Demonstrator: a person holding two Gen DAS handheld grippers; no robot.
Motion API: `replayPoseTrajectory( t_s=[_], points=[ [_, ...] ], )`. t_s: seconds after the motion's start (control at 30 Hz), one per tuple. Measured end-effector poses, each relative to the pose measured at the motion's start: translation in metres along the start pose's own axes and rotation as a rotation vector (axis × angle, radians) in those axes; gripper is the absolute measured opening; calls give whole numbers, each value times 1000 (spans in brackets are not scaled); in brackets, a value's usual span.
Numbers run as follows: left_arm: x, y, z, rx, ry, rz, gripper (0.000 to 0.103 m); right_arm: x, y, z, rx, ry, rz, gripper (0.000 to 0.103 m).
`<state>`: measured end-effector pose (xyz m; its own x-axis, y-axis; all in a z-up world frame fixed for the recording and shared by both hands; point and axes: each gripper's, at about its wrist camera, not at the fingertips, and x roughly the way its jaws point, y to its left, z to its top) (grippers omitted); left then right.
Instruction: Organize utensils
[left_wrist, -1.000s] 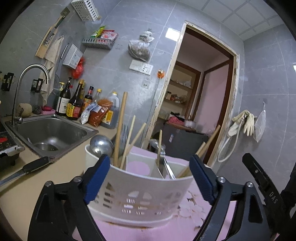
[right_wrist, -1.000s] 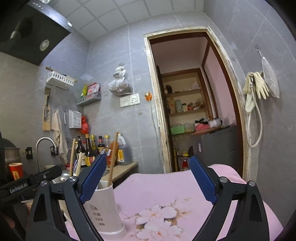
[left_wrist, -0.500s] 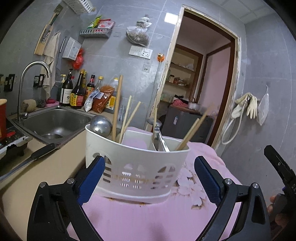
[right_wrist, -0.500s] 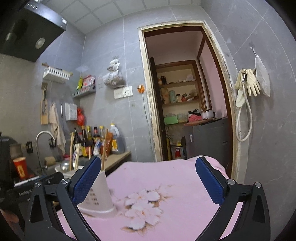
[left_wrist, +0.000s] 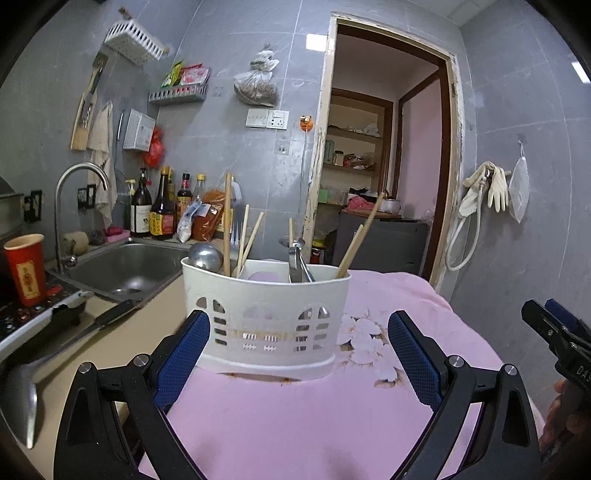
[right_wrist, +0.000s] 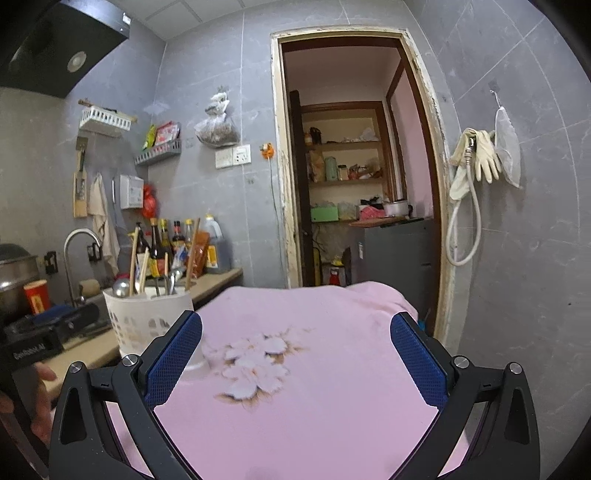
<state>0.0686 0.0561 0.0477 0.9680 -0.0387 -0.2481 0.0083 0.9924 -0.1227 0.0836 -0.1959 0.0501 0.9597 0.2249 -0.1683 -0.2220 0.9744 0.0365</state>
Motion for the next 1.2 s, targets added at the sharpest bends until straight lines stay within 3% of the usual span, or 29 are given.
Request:
replayPoseTrajectory(
  t_s=[0.27,0.43,1.2],
  points=[
    [-21,-11,-23,63,-9,33,95,-25,-7,-11,-10,17,-42,103],
    [-26,-12,-33,49,6,29,95,-36,-7,-18,-24,11,-78,103],
    [-32,-9,-37,56,-6,61,95,-42,-6,-26,-34,18,-83,103]
  ],
)
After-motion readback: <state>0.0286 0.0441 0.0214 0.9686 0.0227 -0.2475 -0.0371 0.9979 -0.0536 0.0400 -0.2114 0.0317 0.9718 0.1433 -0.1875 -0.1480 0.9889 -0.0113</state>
